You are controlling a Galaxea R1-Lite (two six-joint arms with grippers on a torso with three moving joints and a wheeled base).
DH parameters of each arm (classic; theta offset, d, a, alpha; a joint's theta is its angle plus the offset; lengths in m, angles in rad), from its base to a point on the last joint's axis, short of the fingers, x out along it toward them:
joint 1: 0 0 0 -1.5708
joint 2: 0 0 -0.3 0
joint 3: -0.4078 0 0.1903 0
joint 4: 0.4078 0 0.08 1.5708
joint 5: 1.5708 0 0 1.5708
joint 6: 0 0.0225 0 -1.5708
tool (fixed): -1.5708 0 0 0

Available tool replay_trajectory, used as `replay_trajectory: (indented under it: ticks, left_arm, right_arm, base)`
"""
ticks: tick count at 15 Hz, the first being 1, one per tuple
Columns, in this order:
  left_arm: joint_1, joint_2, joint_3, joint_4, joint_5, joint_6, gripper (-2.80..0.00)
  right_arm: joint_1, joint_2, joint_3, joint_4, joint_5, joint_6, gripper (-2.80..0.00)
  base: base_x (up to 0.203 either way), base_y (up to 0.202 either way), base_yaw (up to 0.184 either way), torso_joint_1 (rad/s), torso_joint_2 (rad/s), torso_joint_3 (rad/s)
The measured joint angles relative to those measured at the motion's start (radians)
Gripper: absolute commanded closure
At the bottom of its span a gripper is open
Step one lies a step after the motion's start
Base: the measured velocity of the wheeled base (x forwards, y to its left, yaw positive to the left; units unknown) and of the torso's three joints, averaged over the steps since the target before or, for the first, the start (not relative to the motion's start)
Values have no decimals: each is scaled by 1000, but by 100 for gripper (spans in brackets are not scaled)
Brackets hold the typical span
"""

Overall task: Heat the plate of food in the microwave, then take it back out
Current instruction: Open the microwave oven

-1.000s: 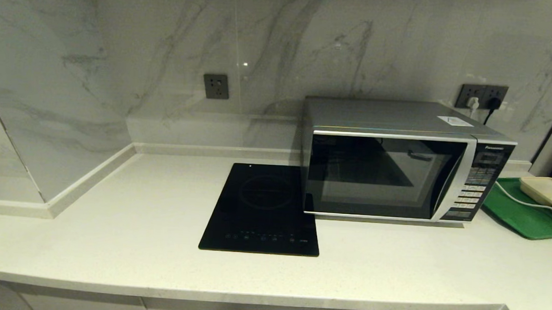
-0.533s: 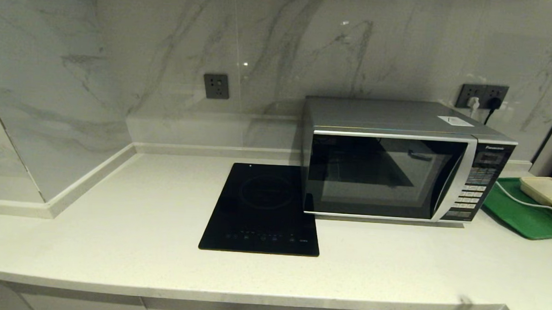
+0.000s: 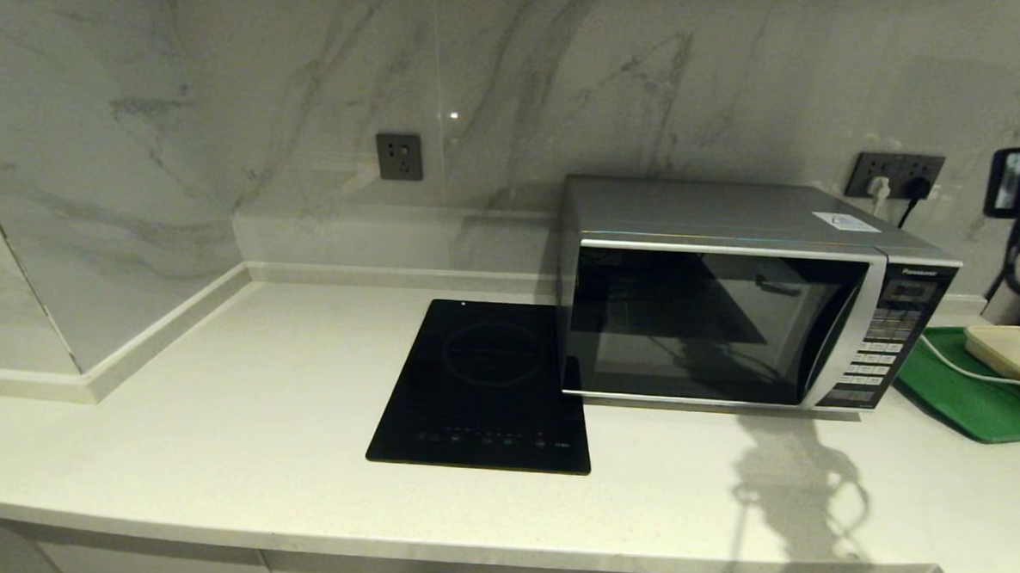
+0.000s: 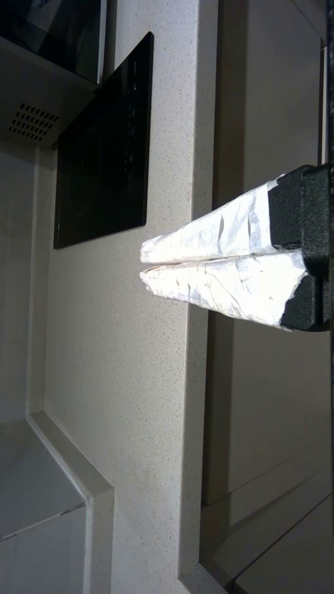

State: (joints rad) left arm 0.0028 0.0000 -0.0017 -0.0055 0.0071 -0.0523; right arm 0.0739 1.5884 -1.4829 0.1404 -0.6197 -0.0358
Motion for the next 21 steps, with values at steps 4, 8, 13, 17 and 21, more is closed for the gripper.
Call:
replay_trajectory:
  ticks: [4, 8, 13, 17, 21]
  left_arm:
    - [0, 0, 0, 0, 0, 0, 0]
    - [0, 0, 0, 0, 0, 0, 0]
    - [0, 0, 0, 0, 0, 0, 0]
    - [0, 0, 0, 0, 0, 0, 0]
    - [0, 0, 0, 0, 0, 0, 0]
  right_arm:
    - [145, 54, 127, 0, -243, 69, 0]
    - [189, 78, 288, -9, -321, 214, 0]
    - [224, 223, 386, -13, -388, 416, 0]
    - [231, 343, 327, -11, -393, 524, 0]
    - [233, 380, 330, -6, -384, 551, 0]
  base:
    - [0, 0, 0, 0, 0, 0]
    - [0, 0, 0, 0, 0, 0]
    - [0, 0, 0, 0, 0, 0]
    - [0, 0, 0, 0, 0, 0]
    - [0, 0, 0, 0, 0, 0]
